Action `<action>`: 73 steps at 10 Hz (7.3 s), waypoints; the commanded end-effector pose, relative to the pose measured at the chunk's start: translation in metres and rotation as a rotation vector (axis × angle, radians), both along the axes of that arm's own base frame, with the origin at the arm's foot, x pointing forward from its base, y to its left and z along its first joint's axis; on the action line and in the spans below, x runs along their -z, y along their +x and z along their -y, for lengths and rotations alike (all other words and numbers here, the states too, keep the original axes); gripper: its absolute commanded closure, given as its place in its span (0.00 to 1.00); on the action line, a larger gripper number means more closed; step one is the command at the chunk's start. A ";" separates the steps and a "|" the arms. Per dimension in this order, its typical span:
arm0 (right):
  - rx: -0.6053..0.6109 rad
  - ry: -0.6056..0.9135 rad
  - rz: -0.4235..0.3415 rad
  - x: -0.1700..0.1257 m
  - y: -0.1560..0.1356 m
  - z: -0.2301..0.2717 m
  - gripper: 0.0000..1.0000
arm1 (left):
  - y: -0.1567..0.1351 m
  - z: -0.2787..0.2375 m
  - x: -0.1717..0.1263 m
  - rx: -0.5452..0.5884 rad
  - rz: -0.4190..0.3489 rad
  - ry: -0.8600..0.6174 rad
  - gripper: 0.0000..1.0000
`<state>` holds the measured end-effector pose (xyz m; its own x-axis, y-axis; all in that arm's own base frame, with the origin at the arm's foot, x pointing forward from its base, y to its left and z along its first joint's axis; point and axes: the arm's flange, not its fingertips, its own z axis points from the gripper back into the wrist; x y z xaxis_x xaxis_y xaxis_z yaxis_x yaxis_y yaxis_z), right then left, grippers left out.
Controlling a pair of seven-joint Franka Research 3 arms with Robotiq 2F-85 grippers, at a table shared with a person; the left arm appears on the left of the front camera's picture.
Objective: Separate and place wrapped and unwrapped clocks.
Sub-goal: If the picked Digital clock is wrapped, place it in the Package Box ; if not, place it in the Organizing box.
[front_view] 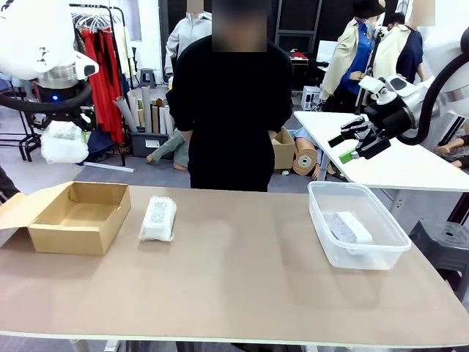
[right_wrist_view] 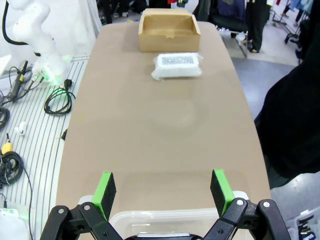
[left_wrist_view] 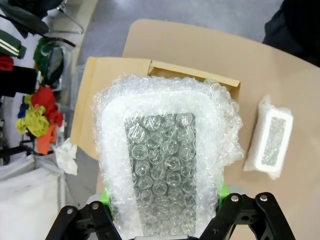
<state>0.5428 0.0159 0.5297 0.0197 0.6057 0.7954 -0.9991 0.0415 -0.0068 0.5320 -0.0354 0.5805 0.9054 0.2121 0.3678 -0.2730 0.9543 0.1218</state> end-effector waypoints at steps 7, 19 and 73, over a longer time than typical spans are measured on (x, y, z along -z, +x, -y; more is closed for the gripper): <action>0.000 -0.001 0.006 -0.003 -0.001 -0.001 0.00 | 0.018 -0.017 0.027 0.098 -0.138 0.028 1.00; 0.000 -0.001 0.006 -0.003 -0.001 -0.001 0.00 | 0.053 -0.063 0.136 0.051 -0.186 0.010 1.00; 0.000 -0.001 0.006 -0.003 -0.001 -0.001 0.00 | 0.049 -0.019 0.176 0.153 -0.263 0.058 0.00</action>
